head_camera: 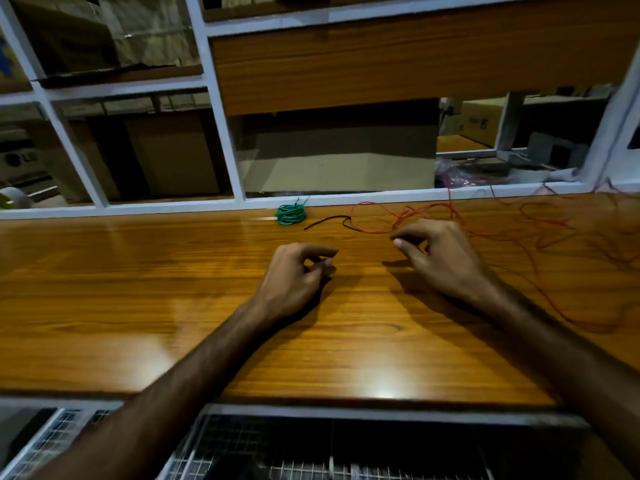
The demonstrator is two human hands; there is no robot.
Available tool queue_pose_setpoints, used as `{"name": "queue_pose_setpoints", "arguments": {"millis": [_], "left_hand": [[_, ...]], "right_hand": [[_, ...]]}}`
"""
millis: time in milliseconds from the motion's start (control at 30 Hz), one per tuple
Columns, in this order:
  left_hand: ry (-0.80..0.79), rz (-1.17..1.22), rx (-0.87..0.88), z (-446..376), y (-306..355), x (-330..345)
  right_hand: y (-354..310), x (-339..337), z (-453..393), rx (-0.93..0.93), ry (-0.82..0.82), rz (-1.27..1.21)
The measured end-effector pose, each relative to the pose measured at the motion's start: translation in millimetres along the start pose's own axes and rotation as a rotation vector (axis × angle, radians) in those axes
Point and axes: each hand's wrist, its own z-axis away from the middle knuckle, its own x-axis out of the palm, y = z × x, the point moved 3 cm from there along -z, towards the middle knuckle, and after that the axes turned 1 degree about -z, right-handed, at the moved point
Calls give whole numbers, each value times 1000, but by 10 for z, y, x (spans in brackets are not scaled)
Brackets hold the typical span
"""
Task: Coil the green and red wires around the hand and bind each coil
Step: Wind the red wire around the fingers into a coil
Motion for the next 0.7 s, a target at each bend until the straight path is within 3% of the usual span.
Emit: {"name": "queue_pose_setpoints", "arguments": {"millis": [300, 600, 700], "left_hand": [[-47, -25, 158, -149, 680, 690], [-157, 59, 368, -94, 1344, 1352], [-145, -65, 489, -109, 1494, 1455]], "right_hand": [[204, -715, 634, -24, 158, 63], [472, -1182, 1455, 77, 328, 72], [526, -1280, 1594, 104, 364, 38]]}}
